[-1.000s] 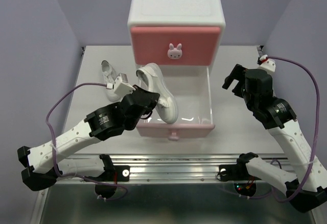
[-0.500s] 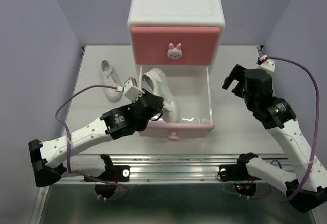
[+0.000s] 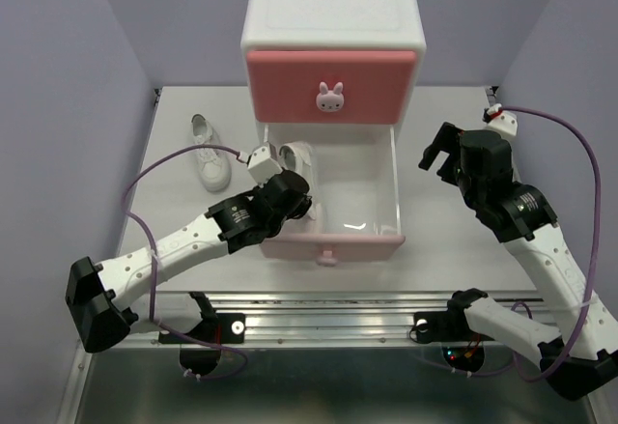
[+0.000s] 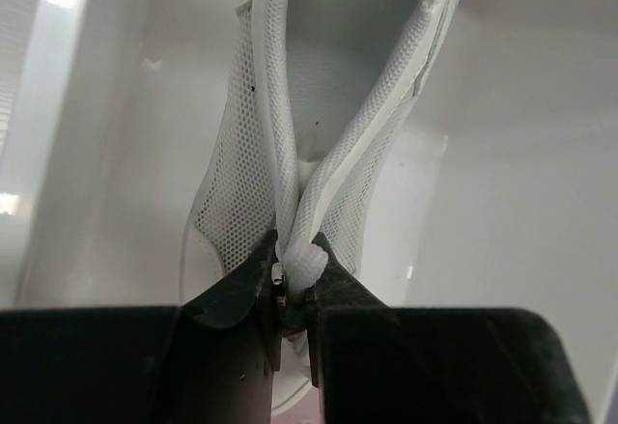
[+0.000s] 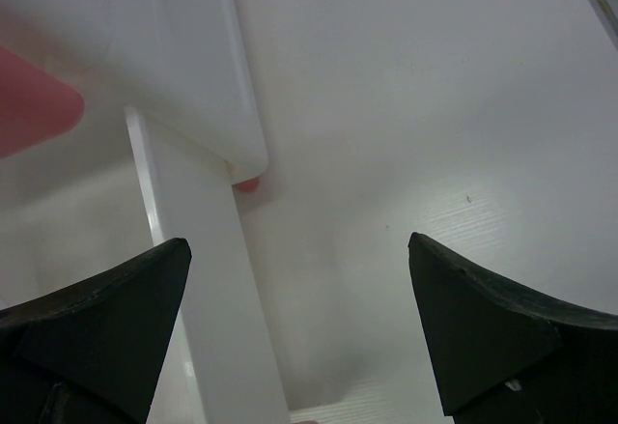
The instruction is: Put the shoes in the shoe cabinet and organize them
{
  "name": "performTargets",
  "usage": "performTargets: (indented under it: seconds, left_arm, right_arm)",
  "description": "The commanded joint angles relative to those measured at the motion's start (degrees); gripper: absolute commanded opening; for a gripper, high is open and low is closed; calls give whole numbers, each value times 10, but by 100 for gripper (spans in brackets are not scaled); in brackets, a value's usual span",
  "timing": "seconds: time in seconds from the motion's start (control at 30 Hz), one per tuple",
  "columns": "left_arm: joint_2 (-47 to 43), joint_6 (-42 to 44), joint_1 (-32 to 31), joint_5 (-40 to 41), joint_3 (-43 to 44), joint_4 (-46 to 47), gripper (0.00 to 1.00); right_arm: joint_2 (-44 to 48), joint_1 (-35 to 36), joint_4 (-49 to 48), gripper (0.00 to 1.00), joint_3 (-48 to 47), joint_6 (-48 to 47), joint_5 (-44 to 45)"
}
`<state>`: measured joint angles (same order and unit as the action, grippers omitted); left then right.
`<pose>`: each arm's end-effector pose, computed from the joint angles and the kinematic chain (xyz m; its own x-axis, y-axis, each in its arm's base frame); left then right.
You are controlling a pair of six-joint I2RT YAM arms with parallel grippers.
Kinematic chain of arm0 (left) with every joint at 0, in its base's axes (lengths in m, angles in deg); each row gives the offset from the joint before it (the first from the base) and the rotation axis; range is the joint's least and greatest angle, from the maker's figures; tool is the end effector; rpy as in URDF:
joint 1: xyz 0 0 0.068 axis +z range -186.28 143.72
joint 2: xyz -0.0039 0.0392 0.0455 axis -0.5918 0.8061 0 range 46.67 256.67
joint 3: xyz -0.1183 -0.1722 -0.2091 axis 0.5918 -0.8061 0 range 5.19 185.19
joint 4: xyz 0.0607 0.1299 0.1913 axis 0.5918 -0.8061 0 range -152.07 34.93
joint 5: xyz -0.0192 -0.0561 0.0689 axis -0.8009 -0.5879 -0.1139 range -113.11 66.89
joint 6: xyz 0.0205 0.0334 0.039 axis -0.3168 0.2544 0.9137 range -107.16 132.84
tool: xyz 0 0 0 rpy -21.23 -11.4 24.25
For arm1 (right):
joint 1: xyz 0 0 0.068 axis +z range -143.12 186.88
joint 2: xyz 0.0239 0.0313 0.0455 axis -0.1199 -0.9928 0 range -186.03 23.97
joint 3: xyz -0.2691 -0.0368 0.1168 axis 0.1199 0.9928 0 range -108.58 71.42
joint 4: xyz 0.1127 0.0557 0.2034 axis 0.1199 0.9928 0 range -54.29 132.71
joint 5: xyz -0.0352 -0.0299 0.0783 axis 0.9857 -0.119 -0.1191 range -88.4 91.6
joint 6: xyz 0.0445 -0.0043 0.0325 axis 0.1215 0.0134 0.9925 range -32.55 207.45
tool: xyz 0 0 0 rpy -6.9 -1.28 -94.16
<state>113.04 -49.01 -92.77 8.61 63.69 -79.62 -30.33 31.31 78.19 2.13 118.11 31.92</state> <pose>0.1388 -0.1736 0.3492 -0.5490 -0.5294 -0.6468 -0.0421 0.7904 -0.6112 0.1394 0.0425 0.4130 -0.3356 0.3311 -0.8819 0.2582 0.9327 0.2519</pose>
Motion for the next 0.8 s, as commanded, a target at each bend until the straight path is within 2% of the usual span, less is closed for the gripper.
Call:
performTargets:
  seconds: [0.0,0.17,0.47,0.63,0.77]
  left_arm:
    - [9,76,22,-8,26,23,0]
    - [27,114,42,-30,28,19,0]
    - [92,125,50,7,68,-29,0]
    - [113,45,57,20,75,-70,0]
    - [126,36,63,20,74,-54,0]
  right_arm:
    - [4,-3,-6,100,3,-6,6]
    - [12,-3,-5,100,5,-8,13]
    - [21,-3,-1,100,9,-8,19]
    - [24,-3,0,100,7,-18,28]
    - [28,-3,2,100,9,-19,32]
